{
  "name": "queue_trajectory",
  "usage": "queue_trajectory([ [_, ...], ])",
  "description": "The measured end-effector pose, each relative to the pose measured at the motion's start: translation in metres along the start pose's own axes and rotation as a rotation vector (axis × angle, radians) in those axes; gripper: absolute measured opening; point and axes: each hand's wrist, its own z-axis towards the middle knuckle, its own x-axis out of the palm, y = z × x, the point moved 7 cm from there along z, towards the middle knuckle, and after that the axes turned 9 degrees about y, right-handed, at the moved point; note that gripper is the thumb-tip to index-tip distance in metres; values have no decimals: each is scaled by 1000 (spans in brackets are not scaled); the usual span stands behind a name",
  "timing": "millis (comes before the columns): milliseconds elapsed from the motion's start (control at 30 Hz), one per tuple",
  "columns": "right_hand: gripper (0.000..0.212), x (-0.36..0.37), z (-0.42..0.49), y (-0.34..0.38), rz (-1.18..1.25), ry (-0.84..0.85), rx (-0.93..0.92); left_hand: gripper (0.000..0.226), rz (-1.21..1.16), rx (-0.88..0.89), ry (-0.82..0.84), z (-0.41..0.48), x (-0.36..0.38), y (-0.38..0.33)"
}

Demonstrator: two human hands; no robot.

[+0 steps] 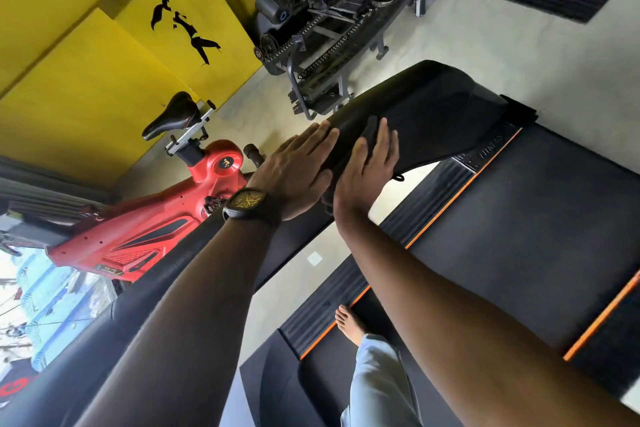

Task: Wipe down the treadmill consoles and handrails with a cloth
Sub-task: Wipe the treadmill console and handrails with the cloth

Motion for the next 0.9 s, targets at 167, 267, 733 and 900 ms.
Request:
queue_trajectory([
  [167, 62, -1, 11, -25, 98, -41, 291, 64, 6, 4, 7, 2, 0, 1],
  [267, 57, -3, 8, -6, 47, -6, 108, 66, 6, 11, 21, 2, 1, 1],
  [733, 52, -9, 34, -9, -70, 25, 24, 65, 8, 35, 16, 1, -3, -4],
  [900, 61, -7, 28, -29, 63, -15, 279, 65, 3, 36, 32, 1, -2, -4],
])
